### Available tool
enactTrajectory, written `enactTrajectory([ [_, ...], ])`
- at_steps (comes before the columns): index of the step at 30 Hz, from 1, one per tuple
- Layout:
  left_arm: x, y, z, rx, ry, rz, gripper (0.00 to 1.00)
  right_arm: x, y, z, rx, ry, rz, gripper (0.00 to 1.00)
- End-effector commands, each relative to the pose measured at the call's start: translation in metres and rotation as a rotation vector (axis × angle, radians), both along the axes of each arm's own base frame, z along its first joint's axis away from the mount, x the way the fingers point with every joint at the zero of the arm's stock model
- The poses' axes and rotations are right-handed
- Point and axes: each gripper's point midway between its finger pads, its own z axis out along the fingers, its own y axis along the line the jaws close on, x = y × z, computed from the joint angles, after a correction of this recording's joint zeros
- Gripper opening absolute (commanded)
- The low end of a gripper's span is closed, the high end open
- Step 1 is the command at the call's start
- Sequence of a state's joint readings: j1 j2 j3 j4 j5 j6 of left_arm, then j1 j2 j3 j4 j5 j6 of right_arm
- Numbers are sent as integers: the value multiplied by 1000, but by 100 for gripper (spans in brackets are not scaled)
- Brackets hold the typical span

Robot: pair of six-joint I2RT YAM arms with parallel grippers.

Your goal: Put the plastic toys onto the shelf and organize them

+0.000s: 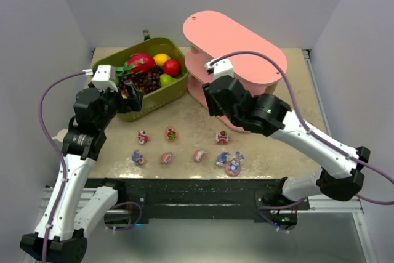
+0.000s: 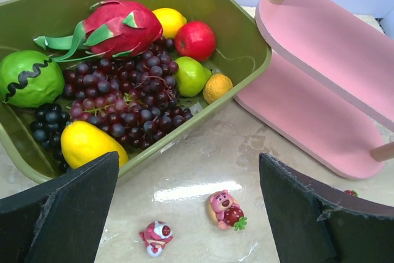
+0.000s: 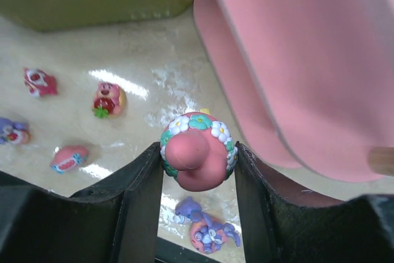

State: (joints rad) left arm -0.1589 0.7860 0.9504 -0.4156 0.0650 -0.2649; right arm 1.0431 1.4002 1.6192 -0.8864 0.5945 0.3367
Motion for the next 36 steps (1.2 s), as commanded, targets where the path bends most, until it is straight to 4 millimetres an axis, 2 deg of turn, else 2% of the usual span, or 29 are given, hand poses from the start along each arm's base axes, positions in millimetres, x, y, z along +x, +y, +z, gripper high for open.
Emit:
enactTrajectory([
  [1, 1, -1, 10, 8, -47, -16, 99, 9, -39, 53, 36, -115, -108, 0],
  [2, 1, -1, 9, 8, -46, -18, 99, 12, -45, 56, 33, -120, -127, 0],
  [6, 2, -3, 7, 4, -39, -25, 99, 19, -60, 98, 80, -190, -152, 0],
  [8, 1, -3, 6, 2, -37, -26, 99, 23, -62, 116, 101, -217, -152, 0],
  [11, 1, -3, 5, 1, -37, -25, 100, 27, -58, 128, 70, -222, -127, 0],
  [15, 1, -6, 1, -3, -28, -40, 100, 36, -65, 129, 7, -208, -141, 1],
  [21, 1, -8, -6, -7, -12, -51, 100, 47, -86, 124, -41, -181, -163, 4],
  [25, 1, -10, -8, -11, -6, -61, 99, 45, -100, 124, -66, -169, -181, 4],
  [36, 1, -11, -10, -11, 1, -66, 100, 36, -119, 112, -133, -131, -181, 8],
])
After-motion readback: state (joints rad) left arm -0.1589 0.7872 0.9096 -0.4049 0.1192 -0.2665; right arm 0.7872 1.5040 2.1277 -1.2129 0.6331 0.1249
